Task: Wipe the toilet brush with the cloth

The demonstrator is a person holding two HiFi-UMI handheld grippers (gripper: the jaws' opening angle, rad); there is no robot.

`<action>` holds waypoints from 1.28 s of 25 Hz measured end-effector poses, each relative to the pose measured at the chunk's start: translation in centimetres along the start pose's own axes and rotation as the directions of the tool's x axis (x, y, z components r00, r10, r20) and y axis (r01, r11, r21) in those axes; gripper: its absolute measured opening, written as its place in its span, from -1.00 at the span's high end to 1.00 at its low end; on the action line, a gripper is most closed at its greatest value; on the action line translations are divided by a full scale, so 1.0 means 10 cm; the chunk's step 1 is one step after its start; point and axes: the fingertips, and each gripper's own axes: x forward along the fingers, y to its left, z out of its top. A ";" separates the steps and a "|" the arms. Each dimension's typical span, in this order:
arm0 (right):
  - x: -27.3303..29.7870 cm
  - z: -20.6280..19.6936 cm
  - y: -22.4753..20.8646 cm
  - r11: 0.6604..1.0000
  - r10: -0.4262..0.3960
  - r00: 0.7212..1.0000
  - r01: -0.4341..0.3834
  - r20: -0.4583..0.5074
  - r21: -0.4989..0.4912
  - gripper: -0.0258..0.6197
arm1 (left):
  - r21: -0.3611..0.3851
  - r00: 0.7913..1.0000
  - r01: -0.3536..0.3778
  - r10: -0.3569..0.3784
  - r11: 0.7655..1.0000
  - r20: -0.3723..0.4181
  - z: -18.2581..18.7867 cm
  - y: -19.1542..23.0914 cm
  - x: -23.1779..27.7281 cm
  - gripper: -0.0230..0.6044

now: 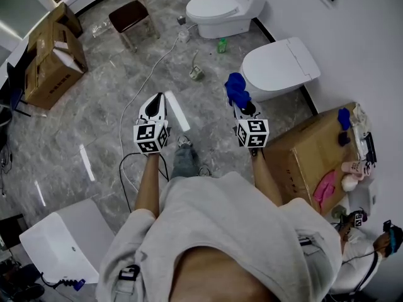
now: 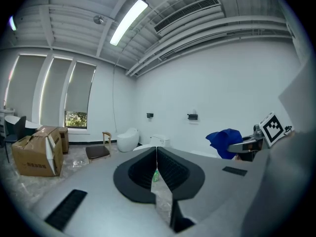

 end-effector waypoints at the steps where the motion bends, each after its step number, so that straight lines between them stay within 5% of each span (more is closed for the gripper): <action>1: 0.06 0.01 -0.01 1.000 0.001 1.000 -0.001 -0.002 0.000 0.57 | -0.002 1.000 0.000 0.000 1.000 -0.003 -0.01 0.03 0.05 0.86; 32: 2.70 0.92 -0.23 0.993 -0.118 0.991 0.117 -0.063 -0.029 0.57 | -0.047 0.989 0.143 -0.145 0.989 -0.034 0.40 1.77 2.70 0.86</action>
